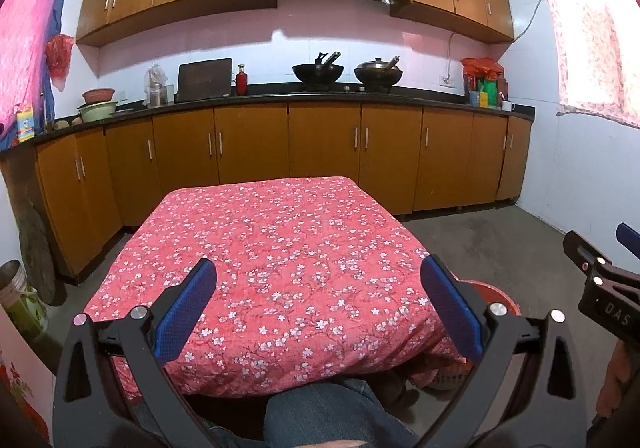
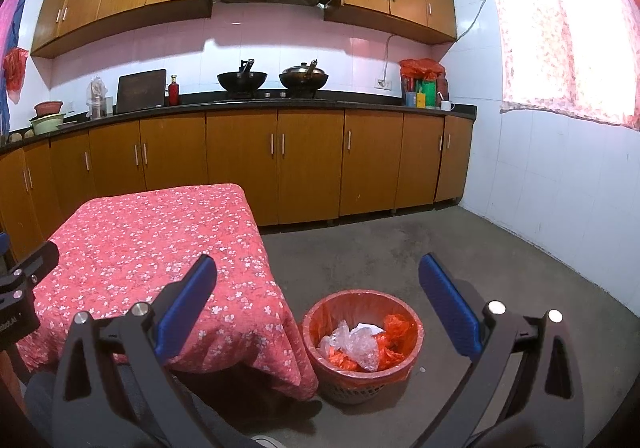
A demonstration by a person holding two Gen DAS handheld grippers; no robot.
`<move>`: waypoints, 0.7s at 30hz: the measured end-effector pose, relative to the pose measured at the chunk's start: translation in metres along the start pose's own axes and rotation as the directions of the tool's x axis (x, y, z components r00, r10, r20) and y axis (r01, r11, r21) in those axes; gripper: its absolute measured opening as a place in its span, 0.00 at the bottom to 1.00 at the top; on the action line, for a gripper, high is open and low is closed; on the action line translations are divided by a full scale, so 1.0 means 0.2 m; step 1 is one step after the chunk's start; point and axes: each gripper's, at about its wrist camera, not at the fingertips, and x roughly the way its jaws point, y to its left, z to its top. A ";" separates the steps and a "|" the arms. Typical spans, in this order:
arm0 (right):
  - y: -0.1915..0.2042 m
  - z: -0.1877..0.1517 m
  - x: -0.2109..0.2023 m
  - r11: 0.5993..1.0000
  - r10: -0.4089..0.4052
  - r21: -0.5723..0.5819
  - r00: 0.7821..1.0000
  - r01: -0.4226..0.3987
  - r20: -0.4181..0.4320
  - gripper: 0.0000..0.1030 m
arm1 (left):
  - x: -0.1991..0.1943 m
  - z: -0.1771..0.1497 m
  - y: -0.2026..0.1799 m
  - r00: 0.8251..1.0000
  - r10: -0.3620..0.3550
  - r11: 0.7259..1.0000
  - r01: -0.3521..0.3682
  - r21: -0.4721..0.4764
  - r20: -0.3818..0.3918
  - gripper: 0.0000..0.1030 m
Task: Collect trash
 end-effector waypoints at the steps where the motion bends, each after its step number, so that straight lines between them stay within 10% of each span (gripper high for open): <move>1: 0.00 0.00 0.00 1.000 -0.001 0.001 1.000 0.001 0.000 0.96 | 0.00 0.00 0.00 1.000 0.001 1.000 -0.001 -0.003 -0.002 0.98; 21: 0.01 0.00 -0.01 1.000 0.004 -0.004 1.000 -0.004 0.006 0.96 | -0.01 0.01 0.02 1.000 0.005 1.000 -0.005 -0.025 -0.008 0.98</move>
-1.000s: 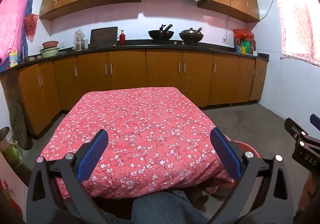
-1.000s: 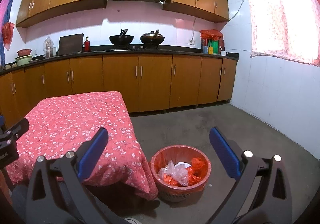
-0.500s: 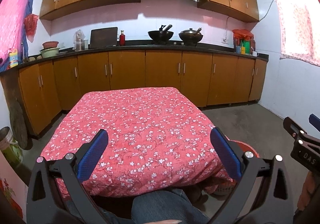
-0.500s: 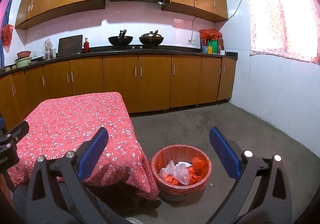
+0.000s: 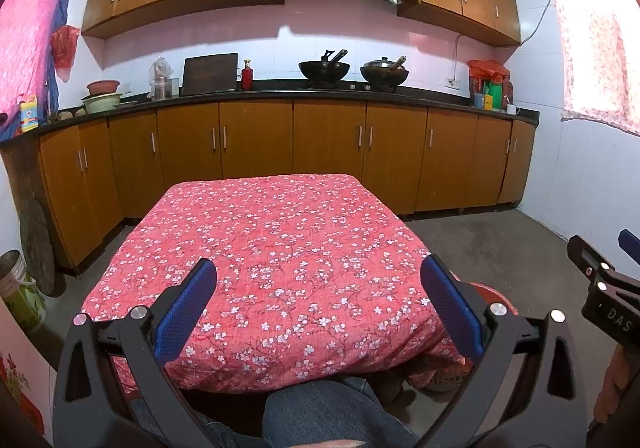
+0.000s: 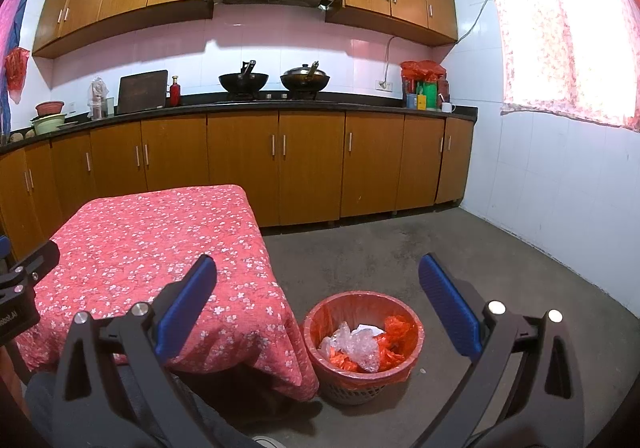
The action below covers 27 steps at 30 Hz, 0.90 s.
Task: Collect trash
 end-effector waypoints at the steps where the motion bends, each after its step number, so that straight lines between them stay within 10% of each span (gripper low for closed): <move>1: 0.00 0.00 0.00 1.000 0.001 0.001 1.000 -0.001 -0.001 0.96 | 0.00 0.00 0.00 1.000 0.001 1.000 -0.001 0.000 0.000 0.98; 27: 0.01 -0.02 0.00 1.000 -0.001 0.008 1.000 0.001 -0.008 0.96 | 0.00 0.00 -0.01 1.000 0.007 1.000 -0.007 -0.005 -0.009 0.98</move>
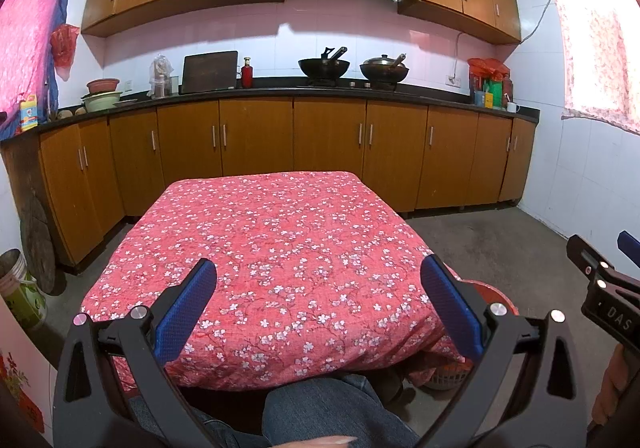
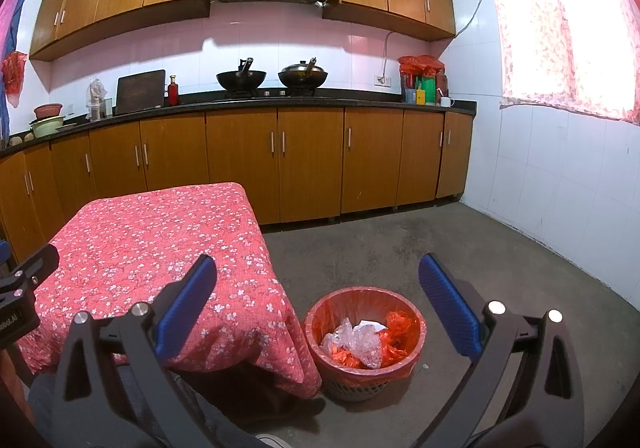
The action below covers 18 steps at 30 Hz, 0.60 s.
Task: Collect trash
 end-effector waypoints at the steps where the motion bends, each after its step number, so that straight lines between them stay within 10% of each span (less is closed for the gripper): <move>1: 0.00 0.00 0.00 1.000 0.000 0.000 1.000 0.000 0.000 0.96 | 0.00 0.00 0.00 1.000 0.000 1.000 0.000 0.000 -0.001 0.98; 18: 0.00 0.00 0.00 1.000 0.000 0.002 1.000 0.000 -0.002 0.96 | 0.00 -0.01 0.01 1.000 -0.002 1.000 0.002 0.001 0.000 0.98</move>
